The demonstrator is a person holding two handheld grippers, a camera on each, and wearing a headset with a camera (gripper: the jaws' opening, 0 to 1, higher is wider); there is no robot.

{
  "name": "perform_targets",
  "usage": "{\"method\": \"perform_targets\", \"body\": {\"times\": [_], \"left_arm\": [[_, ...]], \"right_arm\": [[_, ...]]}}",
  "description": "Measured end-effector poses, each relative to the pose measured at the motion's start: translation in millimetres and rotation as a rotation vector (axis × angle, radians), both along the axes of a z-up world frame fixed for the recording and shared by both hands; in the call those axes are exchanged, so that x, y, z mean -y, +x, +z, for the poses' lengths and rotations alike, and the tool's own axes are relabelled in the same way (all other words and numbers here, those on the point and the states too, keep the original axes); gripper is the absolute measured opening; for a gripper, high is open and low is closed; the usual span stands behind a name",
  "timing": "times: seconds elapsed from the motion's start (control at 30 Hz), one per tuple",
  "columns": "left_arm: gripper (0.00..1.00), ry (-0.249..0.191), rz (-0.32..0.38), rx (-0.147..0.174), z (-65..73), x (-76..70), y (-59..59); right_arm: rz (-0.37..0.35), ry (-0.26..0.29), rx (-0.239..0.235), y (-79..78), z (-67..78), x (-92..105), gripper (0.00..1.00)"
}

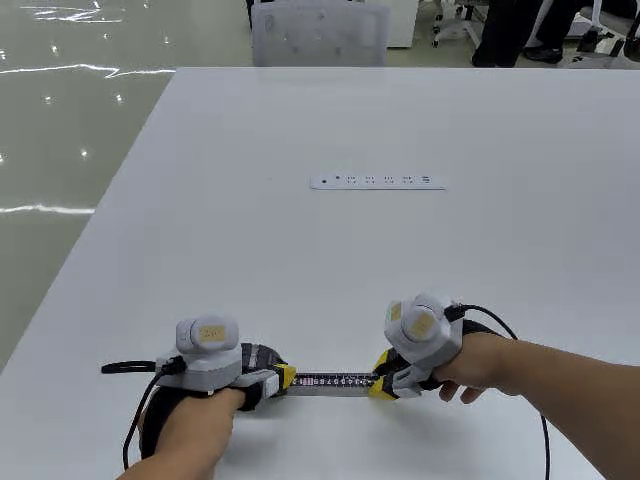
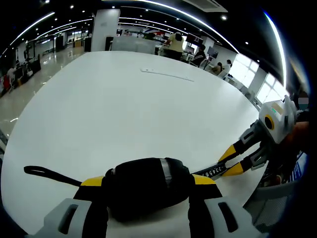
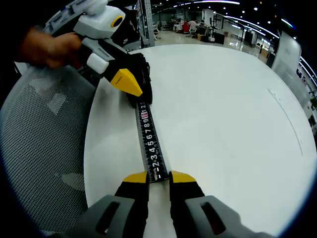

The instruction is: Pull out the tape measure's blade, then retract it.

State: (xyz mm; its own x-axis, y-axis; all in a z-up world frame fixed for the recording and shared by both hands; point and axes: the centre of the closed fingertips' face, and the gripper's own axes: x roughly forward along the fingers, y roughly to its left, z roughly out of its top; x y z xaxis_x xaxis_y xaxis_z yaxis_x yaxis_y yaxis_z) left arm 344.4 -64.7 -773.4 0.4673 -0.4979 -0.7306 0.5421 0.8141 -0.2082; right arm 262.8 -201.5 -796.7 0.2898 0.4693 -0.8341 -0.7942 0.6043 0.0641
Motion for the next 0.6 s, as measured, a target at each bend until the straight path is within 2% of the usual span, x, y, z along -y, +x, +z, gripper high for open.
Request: {"method": "perform_targets", "body": {"times": [0.6], "left_arm": [[0.62, -0.008, 0.002, 0.001, 1.1, 0.4, -0.4]], "right_arm": [[-0.005, 0.016, -0.001, 6.0, -0.6, -8.7, 0.14]]}}
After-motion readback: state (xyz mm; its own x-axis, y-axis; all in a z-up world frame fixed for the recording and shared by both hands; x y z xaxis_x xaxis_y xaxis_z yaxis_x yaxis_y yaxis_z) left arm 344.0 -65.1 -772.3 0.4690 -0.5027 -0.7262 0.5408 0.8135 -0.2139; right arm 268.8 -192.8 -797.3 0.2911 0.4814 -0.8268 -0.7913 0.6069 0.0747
